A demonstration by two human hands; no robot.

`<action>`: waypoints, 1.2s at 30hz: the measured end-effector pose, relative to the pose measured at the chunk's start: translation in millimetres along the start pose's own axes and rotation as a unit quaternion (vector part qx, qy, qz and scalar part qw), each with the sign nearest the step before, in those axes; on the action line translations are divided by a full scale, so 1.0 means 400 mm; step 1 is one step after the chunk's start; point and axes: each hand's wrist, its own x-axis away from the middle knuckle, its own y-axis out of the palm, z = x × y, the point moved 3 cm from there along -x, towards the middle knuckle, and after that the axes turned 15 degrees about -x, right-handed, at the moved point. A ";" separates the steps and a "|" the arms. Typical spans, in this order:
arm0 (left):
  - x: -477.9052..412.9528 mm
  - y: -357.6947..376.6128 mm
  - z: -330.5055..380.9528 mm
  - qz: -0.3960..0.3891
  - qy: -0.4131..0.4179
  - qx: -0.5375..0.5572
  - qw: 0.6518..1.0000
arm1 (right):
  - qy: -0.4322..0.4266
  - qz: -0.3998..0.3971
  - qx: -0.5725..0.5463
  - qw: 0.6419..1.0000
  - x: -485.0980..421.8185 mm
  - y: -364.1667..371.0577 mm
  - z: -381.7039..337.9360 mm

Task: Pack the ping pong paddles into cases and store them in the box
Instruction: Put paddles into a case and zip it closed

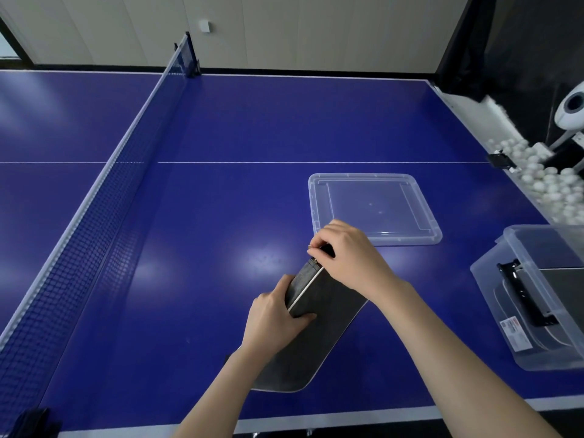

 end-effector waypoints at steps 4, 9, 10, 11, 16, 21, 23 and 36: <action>0.003 -0.006 0.000 0.011 -0.007 0.002 1.000 | 0.029 0.061 -0.052 0.996 0.008 -0.005 0.010; 0.004 -0.024 0.002 0.043 -0.006 0.015 0.999 | 0.061 0.196 -0.114 0.972 0.023 -0.033 0.033; 0.005 -0.029 0.002 0.050 -0.007 0.017 0.999 | 0.084 0.215 -0.136 0.963 0.026 -0.040 0.045; 0.007 -0.034 0.002 0.056 -0.007 0.020 0.998 | 0.109 0.227 -0.162 0.954 0.030 -0.045 0.057; 0.019 -0.061 0.005 0.081 -0.008 0.045 0.996 | 0.183 0.271 -0.252 0.911 0.052 -0.059 0.110; 0.033 -0.100 0.008 0.120 -0.027 0.099 0.987 | 0.226 0.327 -0.306 0.865 0.086 -0.077 0.172; 0.038 -0.119 0.014 0.134 -0.024 0.116 0.984 | 0.238 0.345 -0.317 0.851 0.097 -0.084 0.191; 0.030 -0.204 0.040 0.178 -0.013 0.235 0.955 | 0.323 0.325 -0.388 0.800 0.116 -0.007 0.215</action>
